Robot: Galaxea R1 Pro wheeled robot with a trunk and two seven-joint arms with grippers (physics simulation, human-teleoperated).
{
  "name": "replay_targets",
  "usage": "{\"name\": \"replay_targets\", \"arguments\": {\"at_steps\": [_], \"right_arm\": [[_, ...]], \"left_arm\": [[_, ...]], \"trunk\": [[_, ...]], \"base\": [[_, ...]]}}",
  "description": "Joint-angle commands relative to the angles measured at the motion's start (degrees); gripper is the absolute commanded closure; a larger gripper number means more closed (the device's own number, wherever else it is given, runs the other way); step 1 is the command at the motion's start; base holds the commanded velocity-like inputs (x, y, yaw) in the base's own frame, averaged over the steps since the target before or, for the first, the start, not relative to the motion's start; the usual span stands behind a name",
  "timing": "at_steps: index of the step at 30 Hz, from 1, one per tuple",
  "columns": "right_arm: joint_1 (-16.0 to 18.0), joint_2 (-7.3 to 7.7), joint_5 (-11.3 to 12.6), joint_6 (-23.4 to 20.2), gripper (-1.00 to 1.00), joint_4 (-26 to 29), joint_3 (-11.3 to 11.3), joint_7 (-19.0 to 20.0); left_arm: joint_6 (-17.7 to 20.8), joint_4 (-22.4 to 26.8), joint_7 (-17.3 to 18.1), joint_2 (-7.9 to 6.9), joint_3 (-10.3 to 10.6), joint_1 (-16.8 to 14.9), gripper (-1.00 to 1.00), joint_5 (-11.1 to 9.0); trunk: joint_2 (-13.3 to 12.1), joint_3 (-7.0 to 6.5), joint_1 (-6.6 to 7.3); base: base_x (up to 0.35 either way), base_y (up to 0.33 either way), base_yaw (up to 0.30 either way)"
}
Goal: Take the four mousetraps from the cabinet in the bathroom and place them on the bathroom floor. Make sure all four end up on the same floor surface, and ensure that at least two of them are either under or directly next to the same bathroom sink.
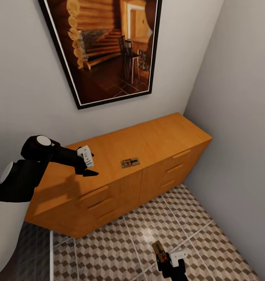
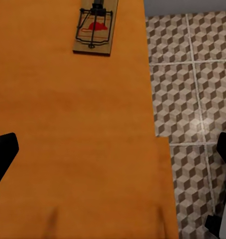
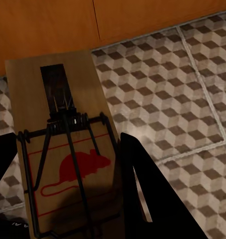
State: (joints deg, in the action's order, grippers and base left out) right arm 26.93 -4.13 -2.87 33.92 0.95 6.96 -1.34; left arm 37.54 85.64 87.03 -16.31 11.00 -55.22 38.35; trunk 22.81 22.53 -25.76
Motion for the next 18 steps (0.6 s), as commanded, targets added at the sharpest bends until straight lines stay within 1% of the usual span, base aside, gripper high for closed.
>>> {"name": "replay_targets", "arguments": {"at_steps": [1, 9, 15, 18], "right_arm": [[0.05, 0.0, -0.21, 0.19, 1.0, -0.07, 0.07, -0.15], [0.06, 0.0, -0.21, 0.19, 1.0, -0.07, 0.07, -0.15], [0.05, 0.0, -0.21, 0.19, 1.0, -0.06, 0.07, -0.15], [0.05, 0.0, -0.21, 0.19, 1.0, -0.07, 0.07, -0.15]], "left_arm": [[0.61, 0.06, 0.42, -0.03, 0.07, -0.06, -1.0, 0.41], [0.6, -0.01, 0.42, -0.03, 0.13, -0.06, -1.0, 0.41], [0.55, -0.12, 0.42, 0.05, 0.19, -0.06, -1.0, 0.41], [0.52, -0.44, 0.37, 0.19, 0.92, -0.06, -1.0, 0.41]], "trunk": [[0.1, 0.18, -0.03], [0.1, 0.86, -0.03], [0.1, 1.05, -0.03], [0.1, 1.07, -0.03]], "base": [[0.0, 0.0, 0.0], [0.0, 0.0, 0.0], [0.009, 0.0, 0.0], [0.114, 0.0, 0.0]]}}
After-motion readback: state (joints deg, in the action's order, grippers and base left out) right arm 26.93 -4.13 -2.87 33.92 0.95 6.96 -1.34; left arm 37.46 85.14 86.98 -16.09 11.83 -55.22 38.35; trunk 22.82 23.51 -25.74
